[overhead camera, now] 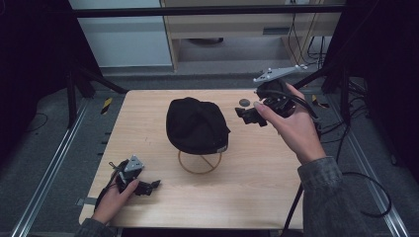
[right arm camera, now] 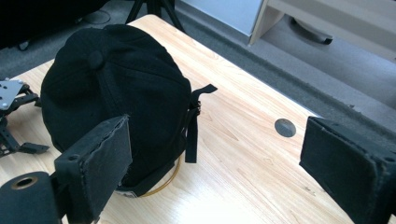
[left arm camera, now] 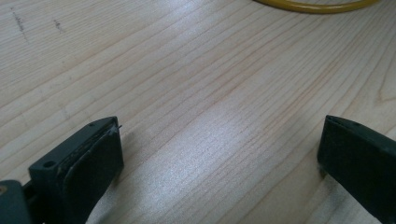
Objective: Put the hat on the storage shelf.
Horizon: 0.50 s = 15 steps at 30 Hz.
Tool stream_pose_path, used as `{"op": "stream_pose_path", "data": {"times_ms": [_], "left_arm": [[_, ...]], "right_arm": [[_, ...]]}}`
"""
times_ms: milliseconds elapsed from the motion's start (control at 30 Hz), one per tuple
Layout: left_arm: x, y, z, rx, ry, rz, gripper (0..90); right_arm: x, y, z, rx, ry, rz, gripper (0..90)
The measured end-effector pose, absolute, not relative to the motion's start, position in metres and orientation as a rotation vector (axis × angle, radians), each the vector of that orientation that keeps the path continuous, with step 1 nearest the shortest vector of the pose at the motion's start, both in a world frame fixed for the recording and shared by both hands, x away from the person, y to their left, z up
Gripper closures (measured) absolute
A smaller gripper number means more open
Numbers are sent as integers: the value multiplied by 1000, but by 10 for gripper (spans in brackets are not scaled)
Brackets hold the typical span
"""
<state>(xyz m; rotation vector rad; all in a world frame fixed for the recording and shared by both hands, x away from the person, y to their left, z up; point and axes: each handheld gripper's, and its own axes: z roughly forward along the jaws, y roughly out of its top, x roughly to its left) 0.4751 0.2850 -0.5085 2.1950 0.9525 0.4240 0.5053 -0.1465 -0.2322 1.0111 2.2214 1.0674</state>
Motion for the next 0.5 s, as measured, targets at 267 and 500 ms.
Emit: {"op": "stream_pose_path", "data": {"times_ms": [267,500], "left_arm": [[474,285,-509,2195,953,425,0],[474,285,-509,2195,953,425,0]], "right_arm": [[495,-160,-241,1028,2194,1076,91],[488,-172,-247,1034,2143,1080,80]]}}
